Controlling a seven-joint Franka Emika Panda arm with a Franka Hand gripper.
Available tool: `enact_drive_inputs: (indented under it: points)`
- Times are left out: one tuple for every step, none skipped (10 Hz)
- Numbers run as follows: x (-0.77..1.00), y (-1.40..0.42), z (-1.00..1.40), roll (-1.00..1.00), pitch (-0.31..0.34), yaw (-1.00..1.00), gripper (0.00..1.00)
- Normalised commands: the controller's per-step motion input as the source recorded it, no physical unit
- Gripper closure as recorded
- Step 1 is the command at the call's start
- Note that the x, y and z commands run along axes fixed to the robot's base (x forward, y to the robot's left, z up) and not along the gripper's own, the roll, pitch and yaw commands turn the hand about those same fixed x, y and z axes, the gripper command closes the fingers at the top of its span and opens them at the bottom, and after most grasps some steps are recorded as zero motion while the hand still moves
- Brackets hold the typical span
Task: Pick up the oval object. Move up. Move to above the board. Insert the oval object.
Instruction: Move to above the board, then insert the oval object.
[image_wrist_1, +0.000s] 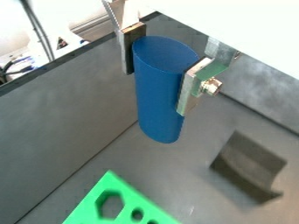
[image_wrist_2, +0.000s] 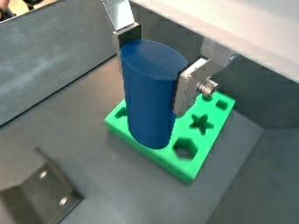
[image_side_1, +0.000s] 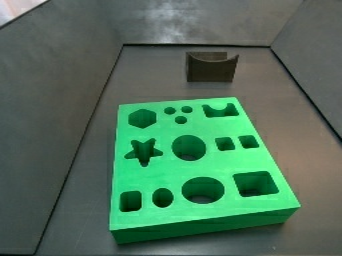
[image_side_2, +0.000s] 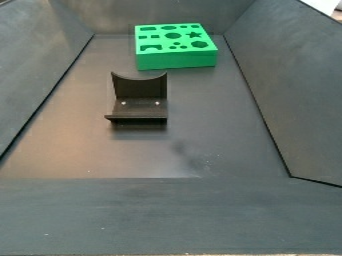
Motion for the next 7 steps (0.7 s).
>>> enact_drive_inputs:
  points:
    - [0.33,-1.00,0.01,0.02,0.124,0.01,1.00]
    - [0.33,-0.93,0.01,0.03,0.131,0.01,1.00]
    - [0.26,-0.63,0.01,0.05,0.137,0.01,1.00]
    - [0.19,-0.39,0.02,0.06,0.135,0.01,1.00]
    - [0.12,-0.20,0.02,0.07,0.104,0.01,1.00]
    - [-0.11,0.00,-0.03,0.00,0.000,0.00,1.00]
    - [-0.13,-0.17,-0.05,0.00,-0.011,0.00,1.00]
